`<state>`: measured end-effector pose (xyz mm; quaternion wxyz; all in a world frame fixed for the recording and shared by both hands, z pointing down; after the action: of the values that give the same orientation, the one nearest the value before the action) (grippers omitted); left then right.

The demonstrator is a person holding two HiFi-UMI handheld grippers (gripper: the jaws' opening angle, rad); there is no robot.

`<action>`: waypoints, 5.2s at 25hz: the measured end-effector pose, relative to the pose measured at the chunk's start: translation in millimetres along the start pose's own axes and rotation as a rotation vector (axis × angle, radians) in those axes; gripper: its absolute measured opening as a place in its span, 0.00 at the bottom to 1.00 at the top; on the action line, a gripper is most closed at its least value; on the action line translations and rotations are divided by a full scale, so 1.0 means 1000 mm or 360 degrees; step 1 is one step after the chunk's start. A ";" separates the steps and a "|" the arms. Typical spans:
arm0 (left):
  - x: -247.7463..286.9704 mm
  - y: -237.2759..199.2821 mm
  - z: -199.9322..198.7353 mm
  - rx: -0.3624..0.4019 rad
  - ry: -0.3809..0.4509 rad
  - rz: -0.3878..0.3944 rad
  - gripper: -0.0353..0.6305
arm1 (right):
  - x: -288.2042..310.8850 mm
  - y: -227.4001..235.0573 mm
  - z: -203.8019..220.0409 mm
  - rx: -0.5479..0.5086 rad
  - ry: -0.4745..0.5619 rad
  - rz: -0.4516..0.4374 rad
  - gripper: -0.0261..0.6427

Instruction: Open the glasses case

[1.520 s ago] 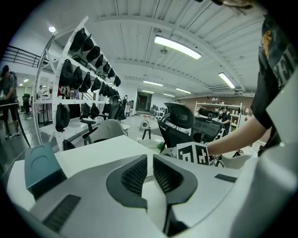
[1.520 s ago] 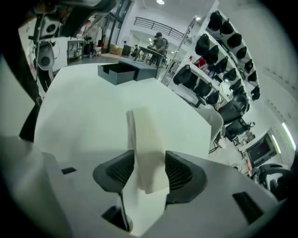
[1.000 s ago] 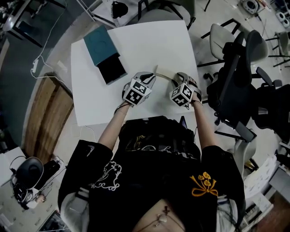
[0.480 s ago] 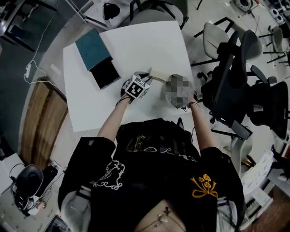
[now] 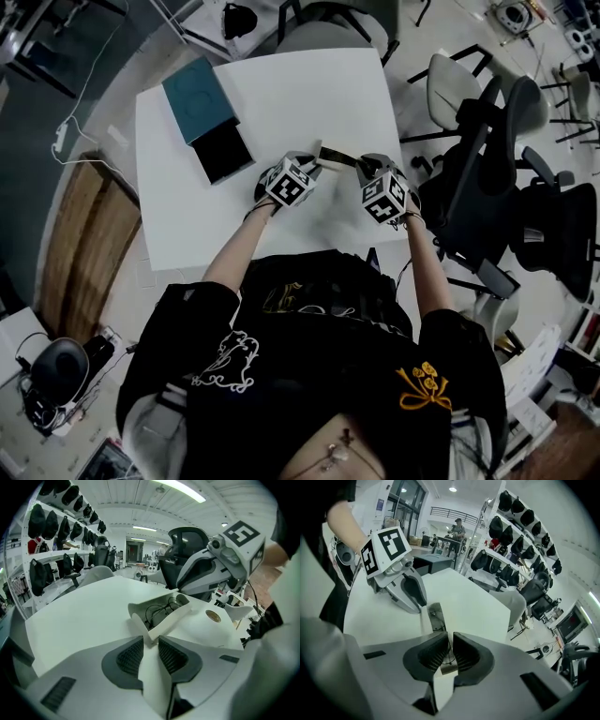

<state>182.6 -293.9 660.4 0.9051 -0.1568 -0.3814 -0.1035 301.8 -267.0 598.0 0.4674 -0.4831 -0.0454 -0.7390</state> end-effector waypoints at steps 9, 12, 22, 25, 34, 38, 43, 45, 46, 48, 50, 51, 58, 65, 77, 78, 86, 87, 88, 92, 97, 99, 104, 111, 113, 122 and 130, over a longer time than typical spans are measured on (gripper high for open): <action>0.002 0.001 0.002 0.0017 0.0022 -0.0022 0.20 | 0.028 0.041 -0.011 -0.0016 -0.0003 0.0171 0.11; 0.001 -0.001 0.002 0.0020 0.0019 -0.0027 0.20 | 0.036 0.048 -0.012 0.0026 0.0010 0.0203 0.11; -0.001 0.000 0.003 0.0006 0.0024 -0.0011 0.21 | 0.032 0.047 -0.011 0.0248 -0.0001 0.0194 0.14; -0.007 0.002 0.006 -0.0038 0.0020 -0.0004 0.20 | 0.025 0.043 -0.012 0.0301 0.0011 0.0185 0.16; -0.077 0.027 0.017 -0.0104 0.0240 -0.0055 0.20 | -0.020 0.013 -0.026 0.0525 0.0128 0.0230 0.16; -0.117 0.036 0.025 -0.0113 0.0366 -0.0062 0.20 | -0.049 -0.013 -0.047 0.0674 0.0264 0.0250 0.17; -0.171 0.053 0.031 -0.0067 0.0510 -0.0063 0.20 | -0.082 -0.053 -0.072 0.0826 0.0364 0.0290 0.17; -0.194 0.061 0.037 -0.0023 0.0537 -0.0064 0.20 | -0.096 -0.073 -0.085 0.0863 0.0399 0.0304 0.17; -0.205 0.064 0.041 0.0000 0.0545 -0.0065 0.20 | -0.103 -0.084 -0.092 0.0873 0.0416 0.0312 0.17; -0.226 0.071 0.052 0.0036 0.0565 -0.0062 0.20 | -0.115 -0.109 -0.103 0.0890 0.0446 0.0328 0.17; -0.245 0.078 0.063 0.0060 0.0595 -0.0042 0.20 | -0.125 -0.134 -0.110 0.0924 0.0459 0.0349 0.17; -0.254 0.081 0.068 0.0068 0.0609 -0.0026 0.20 | -0.131 -0.146 -0.114 0.0950 0.0458 0.0356 0.17; -0.286 0.100 0.107 0.0103 0.0630 0.0069 0.20 | -0.159 -0.209 -0.132 0.1063 0.0489 0.0373 0.17; -0.298 0.127 0.122 0.0051 0.0694 0.0041 0.20 | -0.193 -0.235 -0.136 0.1078 0.0562 0.0335 0.17; -0.333 0.182 0.128 -0.0046 0.0790 -0.0078 0.20 | -0.259 -0.268 -0.136 0.1021 0.0687 0.0230 0.17; -0.333 0.191 0.127 -0.0057 0.0804 -0.0084 0.20 | -0.264 -0.271 -0.130 0.1018 0.0693 0.0210 0.17; -0.334 0.262 0.130 -0.0137 0.0863 -0.0171 0.19 | -0.309 -0.289 -0.085 0.1033 0.0743 0.0155 0.06; -0.335 0.270 0.133 -0.0147 0.0868 -0.0185 0.18 | -0.313 -0.293 -0.079 0.1035 0.0749 0.0144 0.06; -0.335 0.277 0.135 -0.0155 0.0872 -0.0198 0.17 | -0.316 -0.298 -0.074 0.1030 0.0759 0.0127 0.06; -0.340 0.301 0.146 -0.0171 0.0873 -0.0246 0.14 | -0.328 -0.316 -0.063 0.1011 0.0807 0.0058 0.06; -0.347 0.324 0.163 -0.0207 0.0870 -0.0305 0.12 | -0.342 -0.335 -0.055 0.0961 0.0866 -0.0042 0.06; -0.350 0.333 0.171 -0.0236 0.0880 -0.0314 0.12 | -0.348 -0.343 -0.054 0.0929 0.0890 -0.0084 0.06; -0.355 0.350 0.181 -0.0252 0.0875 -0.0335 0.12 | -0.359 -0.353 -0.054 0.0917 0.0924 -0.0143 0.06; -0.361 0.363 0.182 -0.0235 0.0900 -0.0351 0.12 | -0.370 -0.356 -0.052 0.0890 0.0935 -0.0125 0.06; -0.362 0.366 0.182 -0.0228 0.0902 -0.0350 0.12 | -0.373 -0.358 -0.052 0.0882 0.0937 -0.0123 0.06; -0.361 0.376 0.187 -0.0220 0.0896 -0.0348 0.12 | -0.379 -0.363 -0.049 0.0872 0.0934 -0.0136 0.06; -0.362 0.382 0.193 -0.0222 0.0881 -0.0364 0.12 | -0.380 -0.369 -0.047 0.0845 0.0932 -0.0151 0.06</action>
<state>-76.3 155.7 447.9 0.9441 -0.1405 -0.1276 -0.2694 35.8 160.5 427.2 0.5346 -0.1118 -0.1219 -0.8288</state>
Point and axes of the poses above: the fingertips, and each gripper's own axes: x forward along the fingers, y to its right, z out of its underside, the point moved 4 cm from there along -x, backward along the fingers, and after that the axes turned 7 degrees about z, right-handed, at the moved point
